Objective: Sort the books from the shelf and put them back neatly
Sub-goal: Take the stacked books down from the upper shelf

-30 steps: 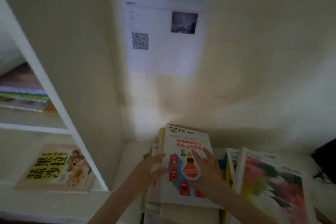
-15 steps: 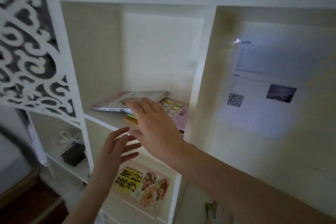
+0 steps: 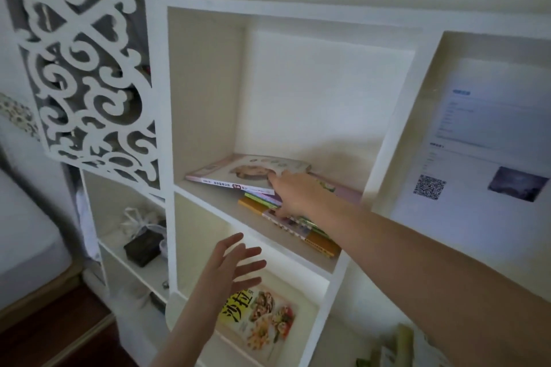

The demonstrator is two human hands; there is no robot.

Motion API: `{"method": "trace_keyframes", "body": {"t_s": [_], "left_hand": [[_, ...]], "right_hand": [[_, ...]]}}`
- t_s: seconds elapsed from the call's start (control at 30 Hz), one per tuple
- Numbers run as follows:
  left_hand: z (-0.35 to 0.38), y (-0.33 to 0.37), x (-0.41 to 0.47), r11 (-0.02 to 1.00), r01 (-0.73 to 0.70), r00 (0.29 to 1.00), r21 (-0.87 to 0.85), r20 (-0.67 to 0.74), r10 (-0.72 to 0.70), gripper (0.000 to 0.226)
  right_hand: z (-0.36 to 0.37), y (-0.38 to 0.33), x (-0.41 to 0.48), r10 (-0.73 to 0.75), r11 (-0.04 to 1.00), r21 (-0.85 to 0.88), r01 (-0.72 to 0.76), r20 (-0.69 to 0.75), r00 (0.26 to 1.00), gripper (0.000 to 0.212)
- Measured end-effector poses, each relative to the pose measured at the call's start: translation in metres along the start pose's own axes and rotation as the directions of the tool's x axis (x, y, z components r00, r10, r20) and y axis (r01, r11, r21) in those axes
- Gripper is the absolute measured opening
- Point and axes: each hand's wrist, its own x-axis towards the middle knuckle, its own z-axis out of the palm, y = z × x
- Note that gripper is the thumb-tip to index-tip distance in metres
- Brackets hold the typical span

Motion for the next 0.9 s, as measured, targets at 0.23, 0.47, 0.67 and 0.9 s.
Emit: {"method": "trace_keyframes", "body": {"t_s": [0.23, 0.47, 0.67, 0.9], "left_hand": [[0.014, 0.005, 0.001, 0.995, 0.057, 0.995, -0.088, 0.082, -0.049, 0.029], [0.026, 0.028, 0.023, 0.972, 0.04, 0.995, -0.233, 0.102, -0.017, 0.058], [0.033, 0.031, 0.041, 0.978, 0.107, 0.994, -0.179, 0.054, -0.099, 0.041], [0.05, 0.052, 0.051, 0.956, 0.168, 0.985, -0.24, 0.007, -0.172, 0.026]], "right_hand": [[-0.013, -0.001, -0.011, -0.065, 0.997, 0.053, 0.064, 0.012, 0.998, 0.031], [-0.027, 0.0, -0.013, 0.0, 0.999, 0.036, 0.002, -0.045, 0.999, 0.03], [-0.014, -0.016, -0.031, 0.044, 0.964, -0.254, -0.077, -0.133, 0.99, 0.019], [-0.016, -0.015, -0.036, 0.051, 0.954, -0.292, -0.064, -0.051, 0.997, 0.024]]}}
